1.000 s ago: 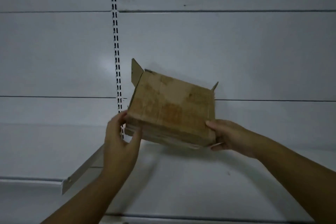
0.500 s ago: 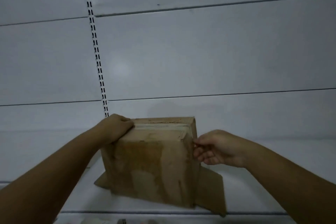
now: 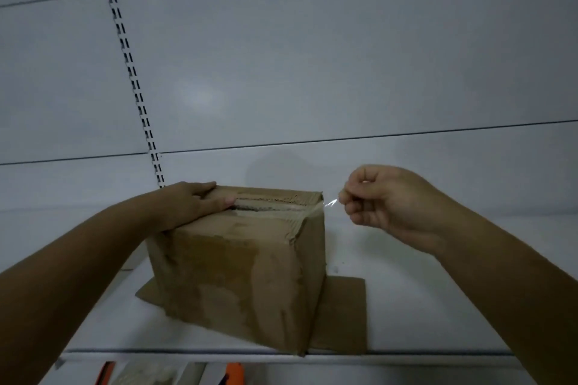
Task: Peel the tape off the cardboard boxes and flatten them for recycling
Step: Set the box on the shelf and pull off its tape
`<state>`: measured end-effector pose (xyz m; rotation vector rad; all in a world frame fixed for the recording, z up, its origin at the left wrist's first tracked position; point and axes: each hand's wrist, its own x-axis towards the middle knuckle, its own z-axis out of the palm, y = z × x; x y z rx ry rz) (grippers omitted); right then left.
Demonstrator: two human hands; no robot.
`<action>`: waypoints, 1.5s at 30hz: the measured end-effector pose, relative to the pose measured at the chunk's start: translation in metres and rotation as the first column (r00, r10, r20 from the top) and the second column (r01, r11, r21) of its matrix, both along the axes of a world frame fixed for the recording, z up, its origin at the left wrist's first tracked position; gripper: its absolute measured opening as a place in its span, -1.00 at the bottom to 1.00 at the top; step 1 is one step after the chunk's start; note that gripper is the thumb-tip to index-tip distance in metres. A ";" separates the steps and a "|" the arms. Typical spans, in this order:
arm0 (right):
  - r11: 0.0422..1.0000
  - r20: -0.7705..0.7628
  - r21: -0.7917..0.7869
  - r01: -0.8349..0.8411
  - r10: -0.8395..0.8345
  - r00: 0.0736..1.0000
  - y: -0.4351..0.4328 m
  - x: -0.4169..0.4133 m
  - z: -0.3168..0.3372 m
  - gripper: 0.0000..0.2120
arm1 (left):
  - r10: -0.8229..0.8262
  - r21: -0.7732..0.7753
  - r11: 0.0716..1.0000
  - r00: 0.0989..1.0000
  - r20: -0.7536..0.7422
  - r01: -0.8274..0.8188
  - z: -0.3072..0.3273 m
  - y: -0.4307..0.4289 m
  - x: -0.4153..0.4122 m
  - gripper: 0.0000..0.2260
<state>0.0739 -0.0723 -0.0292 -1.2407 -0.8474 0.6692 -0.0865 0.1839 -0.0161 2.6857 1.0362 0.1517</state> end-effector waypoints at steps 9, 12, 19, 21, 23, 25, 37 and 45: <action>0.990 0.113 0.049 0.129 -0.134 0.984 0.069 -0.019 0.095 -0.76 | -0.083 0.331 0.940 0.996 -0.020 0.085 -0.005 -0.035 0.026 -0.55; 0.990 0.254 0.053 0.132 -0.141 0.957 0.097 -0.040 0.112 -0.79 | -0.306 0.101 0.952 0.911 0.277 0.290 -0.007 -0.035 0.016 -0.38; 0.908 0.821 0.221 0.356 -0.371 0.435 0.115 -0.068 0.093 -0.79 | -0.131 -0.360 0.813 0.747 0.651 0.457 0.004 -0.022 -0.004 -0.74; 0.900 0.908 0.131 0.416 -0.278 0.315 0.109 -0.067 0.068 -0.74 | 0.150 -0.510 0.724 0.617 0.773 0.464 0.000 -0.016 -0.006 -0.71; 0.964 0.762 0.006 0.266 -0.177 0.623 0.104 -0.069 0.045 -0.79 | 0.294 -0.570 0.626 0.516 0.805 0.532 -0.001 -0.009 -0.008 -0.74; 0.989 0.422 0.088 0.122 -0.147 0.895 0.104 -0.070 0.035 -0.86 | 0.356 -0.572 0.587 0.451 0.818 0.574 -0.001 0.001 -0.012 -0.76; 0.946 0.465 -0.221 0.237 -0.112 0.878 0.117 -0.054 0.015 -0.82 | 0.546 -0.507 0.680 0.095 0.832 0.530 0.036 0.072 -0.054 -0.86; 0.961 0.420 0.075 0.267 -0.274 0.865 0.100 -0.072 0.050 -0.65 | 0.138 -0.357 0.603 0.347 0.928 0.714 0.072 0.017 -0.048 -0.85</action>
